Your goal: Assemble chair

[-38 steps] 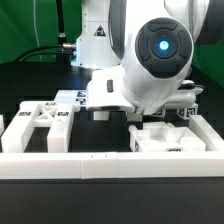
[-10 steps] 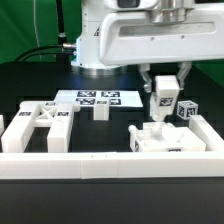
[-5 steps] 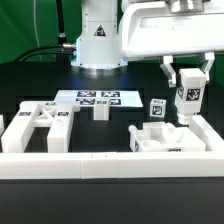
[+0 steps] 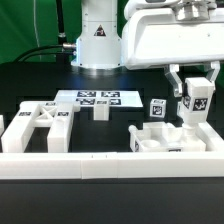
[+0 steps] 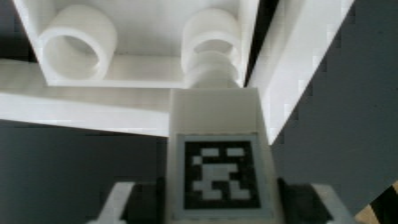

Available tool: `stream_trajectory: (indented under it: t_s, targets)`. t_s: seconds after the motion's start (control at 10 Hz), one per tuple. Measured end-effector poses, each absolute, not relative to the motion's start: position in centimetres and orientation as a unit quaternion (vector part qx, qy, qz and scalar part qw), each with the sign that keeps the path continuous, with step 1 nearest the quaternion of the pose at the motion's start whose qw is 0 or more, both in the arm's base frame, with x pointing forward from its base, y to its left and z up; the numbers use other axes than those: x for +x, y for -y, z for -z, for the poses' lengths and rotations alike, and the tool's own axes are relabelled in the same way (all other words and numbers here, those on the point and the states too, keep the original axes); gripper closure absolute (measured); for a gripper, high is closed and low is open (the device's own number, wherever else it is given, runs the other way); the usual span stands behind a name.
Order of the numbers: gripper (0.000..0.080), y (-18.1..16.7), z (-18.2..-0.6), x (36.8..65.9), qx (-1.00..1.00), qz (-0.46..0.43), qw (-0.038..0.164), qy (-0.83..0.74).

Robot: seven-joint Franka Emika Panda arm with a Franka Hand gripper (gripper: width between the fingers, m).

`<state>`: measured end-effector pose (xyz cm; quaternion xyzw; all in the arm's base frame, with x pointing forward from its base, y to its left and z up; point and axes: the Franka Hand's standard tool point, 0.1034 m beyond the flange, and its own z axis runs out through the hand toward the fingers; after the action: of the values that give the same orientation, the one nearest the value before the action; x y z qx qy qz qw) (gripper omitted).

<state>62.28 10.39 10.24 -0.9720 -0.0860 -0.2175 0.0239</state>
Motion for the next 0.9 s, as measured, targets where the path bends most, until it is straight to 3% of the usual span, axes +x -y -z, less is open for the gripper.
stream_trajectory:
  t_s: [0.9]
  targets:
    - [0.0514,-10.6,-8.7,62.6,-0.971,0.217,0.022,0.096]
